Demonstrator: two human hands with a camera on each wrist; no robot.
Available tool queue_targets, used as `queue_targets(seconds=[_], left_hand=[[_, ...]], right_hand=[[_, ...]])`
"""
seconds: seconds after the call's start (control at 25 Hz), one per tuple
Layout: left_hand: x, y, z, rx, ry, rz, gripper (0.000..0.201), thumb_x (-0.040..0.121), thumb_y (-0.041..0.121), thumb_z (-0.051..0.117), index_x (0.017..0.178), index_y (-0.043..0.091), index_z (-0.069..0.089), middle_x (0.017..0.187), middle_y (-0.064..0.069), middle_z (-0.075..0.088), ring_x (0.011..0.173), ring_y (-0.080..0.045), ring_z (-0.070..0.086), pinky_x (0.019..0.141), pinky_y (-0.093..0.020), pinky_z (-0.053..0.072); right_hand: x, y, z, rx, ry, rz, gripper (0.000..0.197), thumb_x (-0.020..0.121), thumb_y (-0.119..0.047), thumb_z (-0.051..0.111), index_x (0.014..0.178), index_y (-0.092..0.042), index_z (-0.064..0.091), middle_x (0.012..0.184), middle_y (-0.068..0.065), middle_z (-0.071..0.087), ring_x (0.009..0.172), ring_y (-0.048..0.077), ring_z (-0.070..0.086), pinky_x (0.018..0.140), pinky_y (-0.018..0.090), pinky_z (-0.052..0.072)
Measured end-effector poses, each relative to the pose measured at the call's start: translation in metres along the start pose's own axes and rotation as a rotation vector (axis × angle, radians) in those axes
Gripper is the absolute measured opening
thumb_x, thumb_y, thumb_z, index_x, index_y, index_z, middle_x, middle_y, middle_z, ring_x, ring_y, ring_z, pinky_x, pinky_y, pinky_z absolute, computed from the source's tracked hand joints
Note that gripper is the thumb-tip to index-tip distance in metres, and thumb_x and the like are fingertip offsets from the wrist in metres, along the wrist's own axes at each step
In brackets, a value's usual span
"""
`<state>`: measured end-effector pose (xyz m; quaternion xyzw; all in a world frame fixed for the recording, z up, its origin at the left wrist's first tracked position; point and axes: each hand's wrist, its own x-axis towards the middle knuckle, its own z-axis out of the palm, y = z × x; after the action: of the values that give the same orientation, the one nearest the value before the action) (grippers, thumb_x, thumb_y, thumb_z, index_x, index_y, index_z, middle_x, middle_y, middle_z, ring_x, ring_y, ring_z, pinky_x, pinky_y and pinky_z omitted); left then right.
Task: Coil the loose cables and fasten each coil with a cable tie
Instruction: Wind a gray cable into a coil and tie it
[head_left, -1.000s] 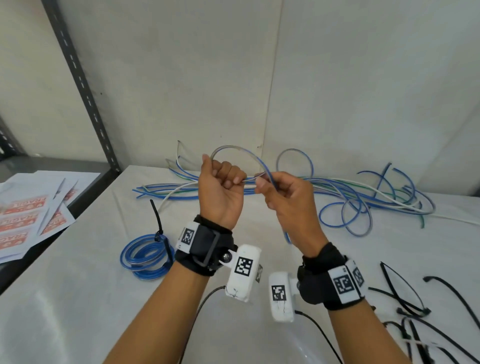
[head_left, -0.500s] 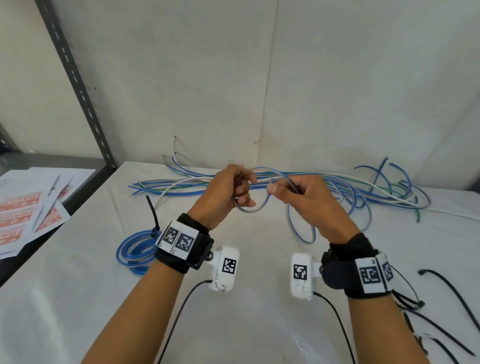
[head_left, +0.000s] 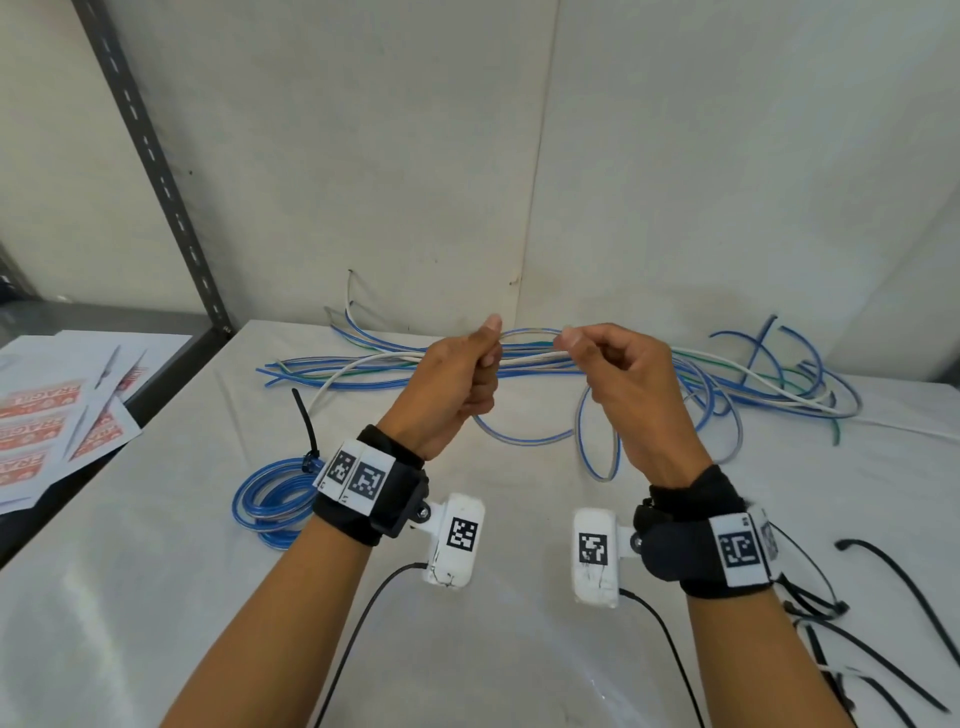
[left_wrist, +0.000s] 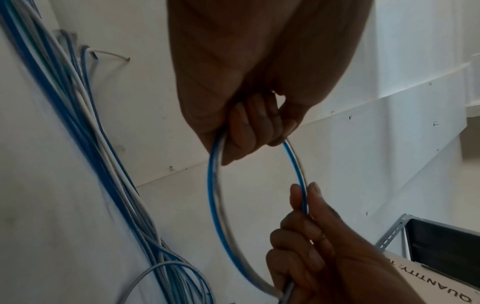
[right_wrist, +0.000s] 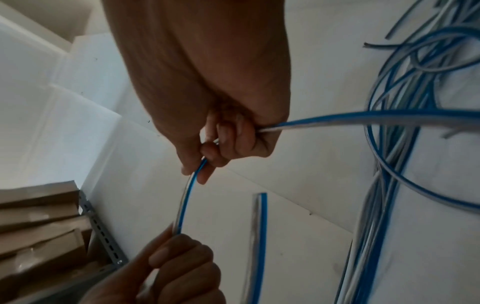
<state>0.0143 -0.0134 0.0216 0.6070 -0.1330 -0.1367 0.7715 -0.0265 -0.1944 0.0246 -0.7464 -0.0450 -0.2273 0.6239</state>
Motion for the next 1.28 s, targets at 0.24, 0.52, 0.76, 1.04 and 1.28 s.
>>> queue_targets(seconds=[0.24, 0.52, 0.76, 1.04, 1.28], left_hand=[[0.008, -0.001, 0.001, -0.412, 0.141, 0.046, 0.043, 0.109, 0.029, 0.041, 0.067, 0.02, 0.034, 0.056, 0.007, 0.02, 0.044, -0.007, 0.017, 0.043, -0.022, 0.013], [0.012, 0.002, -0.012, -0.646, 0.224, 0.044, 0.042, 0.107, 0.028, 0.04, 0.067, 0.02, 0.033, 0.049, 0.008, 0.019, 0.038, -0.006, 0.018, 0.039, -0.02, 0.016], [0.011, -0.003, 0.0, -0.606, 0.211, 0.07, 0.043, 0.109, 0.031, 0.039, 0.068, 0.02, 0.034, 0.053, 0.007, 0.02, 0.041, -0.007, 0.019, 0.041, -0.02, 0.019], [0.004, -0.015, 0.022, -0.364, 0.157, 0.056, 0.041, 0.109, 0.035, 0.04, 0.072, 0.017, 0.041, 0.059, 0.005, 0.024, 0.049, -0.01, 0.027, 0.05, -0.022, 0.027], [0.004, -0.014, 0.006, 0.031, 0.268, 0.222, 0.038, 0.108, 0.033, 0.045, 0.087, 0.01, 0.066, 0.063, -0.002, 0.047, 0.056, -0.017, 0.049, 0.057, -0.025, 0.048]], right_hand=[[0.001, 0.004, 0.002, -0.083, -0.033, -0.062, 0.01, 0.099, -0.021, 0.065, 0.104, -0.016, 0.071, 0.08, -0.001, 0.069, 0.063, 0.005, 0.056, 0.063, 0.024, 0.044], [-0.001, 0.002, -0.005, -0.21, -0.271, 0.016, 0.048, 0.075, -0.031, 0.086, 0.118, -0.021, 0.069, 0.095, 0.001, 0.075, 0.077, 0.009, 0.065, 0.072, 0.02, 0.054], [-0.004, 0.002, 0.013, 0.112, 0.015, 0.007, 0.017, 0.087, -0.015, 0.078, 0.103, -0.013, 0.073, 0.081, 0.011, 0.075, 0.063, 0.007, 0.054, 0.056, 0.019, 0.041], [-0.006, 0.006, 0.021, 0.105, 0.21, -0.043, 0.028, 0.082, -0.014, 0.084, 0.103, -0.006, 0.067, 0.073, -0.007, 0.071, 0.066, 0.007, 0.067, 0.068, 0.023, 0.055], [-0.006, 0.004, 0.01, 0.061, 0.037, -0.105, 0.037, 0.092, -0.01, 0.073, 0.124, -0.013, 0.054, 0.091, 0.014, 0.072, 0.078, 0.027, 0.074, 0.06, 0.031, 0.059]])
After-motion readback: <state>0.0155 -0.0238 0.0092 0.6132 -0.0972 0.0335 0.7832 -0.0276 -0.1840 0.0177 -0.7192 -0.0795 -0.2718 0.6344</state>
